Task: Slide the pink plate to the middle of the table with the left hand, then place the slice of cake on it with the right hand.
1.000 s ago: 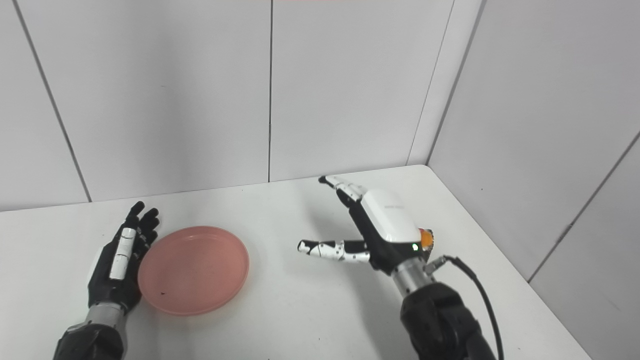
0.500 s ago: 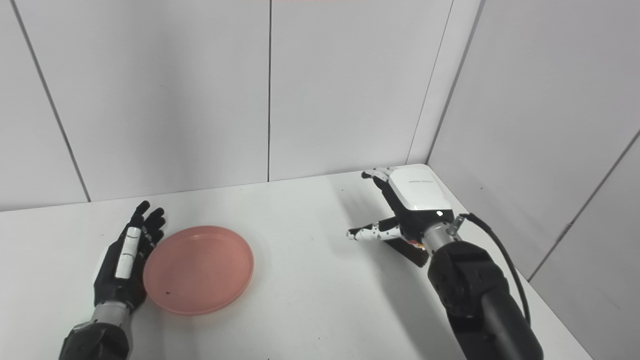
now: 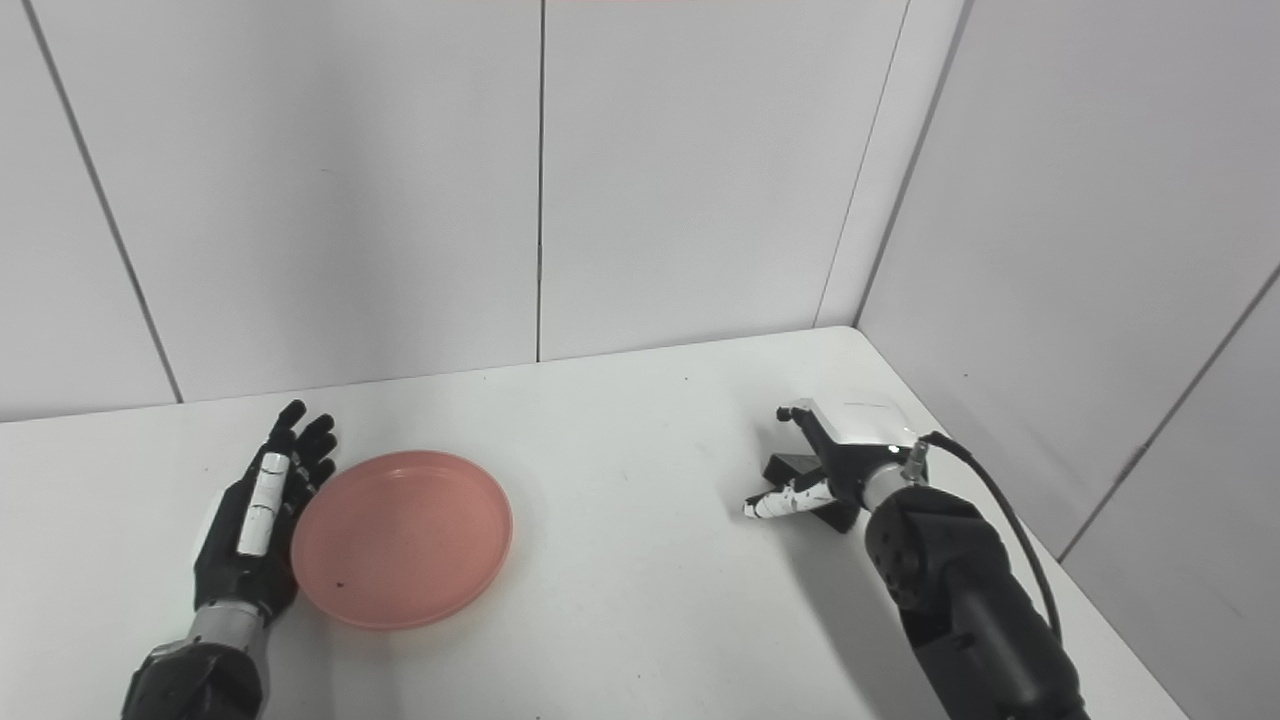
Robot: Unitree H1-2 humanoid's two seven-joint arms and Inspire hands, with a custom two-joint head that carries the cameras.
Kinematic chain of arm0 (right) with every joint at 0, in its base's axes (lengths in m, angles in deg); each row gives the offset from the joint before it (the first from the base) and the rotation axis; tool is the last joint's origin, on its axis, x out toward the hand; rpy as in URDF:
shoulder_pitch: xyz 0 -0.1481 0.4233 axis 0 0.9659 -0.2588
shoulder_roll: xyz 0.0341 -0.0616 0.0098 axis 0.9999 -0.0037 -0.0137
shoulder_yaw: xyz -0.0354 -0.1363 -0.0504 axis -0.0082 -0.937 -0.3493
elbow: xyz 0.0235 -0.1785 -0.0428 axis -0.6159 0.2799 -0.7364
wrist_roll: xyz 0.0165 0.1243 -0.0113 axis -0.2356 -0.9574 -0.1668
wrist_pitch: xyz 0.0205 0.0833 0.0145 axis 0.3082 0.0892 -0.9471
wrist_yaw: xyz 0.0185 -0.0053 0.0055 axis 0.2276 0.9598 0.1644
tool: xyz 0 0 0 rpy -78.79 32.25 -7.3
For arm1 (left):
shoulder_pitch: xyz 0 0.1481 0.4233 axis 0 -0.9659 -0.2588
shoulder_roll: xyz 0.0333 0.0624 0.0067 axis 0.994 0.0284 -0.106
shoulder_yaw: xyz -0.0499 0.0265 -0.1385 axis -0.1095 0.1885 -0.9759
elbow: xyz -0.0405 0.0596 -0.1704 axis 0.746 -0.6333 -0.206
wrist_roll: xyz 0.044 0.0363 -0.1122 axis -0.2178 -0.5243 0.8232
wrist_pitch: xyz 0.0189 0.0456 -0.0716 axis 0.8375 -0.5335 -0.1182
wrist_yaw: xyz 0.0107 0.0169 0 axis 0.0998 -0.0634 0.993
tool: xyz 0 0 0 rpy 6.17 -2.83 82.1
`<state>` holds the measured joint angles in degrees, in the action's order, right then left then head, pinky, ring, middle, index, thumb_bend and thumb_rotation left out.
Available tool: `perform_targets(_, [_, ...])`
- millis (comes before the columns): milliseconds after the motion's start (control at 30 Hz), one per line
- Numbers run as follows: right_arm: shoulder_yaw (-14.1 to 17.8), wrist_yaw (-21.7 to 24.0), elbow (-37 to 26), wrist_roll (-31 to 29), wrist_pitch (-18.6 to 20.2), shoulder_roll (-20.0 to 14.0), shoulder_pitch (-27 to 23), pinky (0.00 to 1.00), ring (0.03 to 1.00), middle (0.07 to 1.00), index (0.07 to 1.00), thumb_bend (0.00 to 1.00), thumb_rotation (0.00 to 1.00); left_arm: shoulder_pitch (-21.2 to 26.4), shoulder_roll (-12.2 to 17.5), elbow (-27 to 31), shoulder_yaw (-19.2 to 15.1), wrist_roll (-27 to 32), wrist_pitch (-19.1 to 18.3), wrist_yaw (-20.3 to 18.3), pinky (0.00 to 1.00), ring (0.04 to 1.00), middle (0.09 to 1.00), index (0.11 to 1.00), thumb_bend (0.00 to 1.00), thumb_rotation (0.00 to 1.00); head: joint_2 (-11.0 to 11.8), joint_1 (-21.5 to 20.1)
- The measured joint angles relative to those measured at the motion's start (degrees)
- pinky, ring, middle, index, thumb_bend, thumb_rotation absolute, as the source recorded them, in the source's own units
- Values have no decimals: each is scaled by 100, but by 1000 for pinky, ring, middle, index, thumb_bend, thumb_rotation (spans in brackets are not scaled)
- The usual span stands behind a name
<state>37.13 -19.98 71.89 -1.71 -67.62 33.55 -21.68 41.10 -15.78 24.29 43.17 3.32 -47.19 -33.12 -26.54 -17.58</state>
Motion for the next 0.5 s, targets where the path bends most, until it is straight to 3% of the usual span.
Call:
perform_targets(233, [-186,-391,658,-293,-19,-131,-18,948,943,920,846,1000,652,-9,-1,16,15,0,-3,27,989,939,891,933,879,726,-9,26])
perform_targets(500, [-368,-547,887,-429,-18,-254,-50,1000,959,940,845,1000,659,-9,0,15,25,0,-3,27,988,939,901,939,916,721,-26,26])
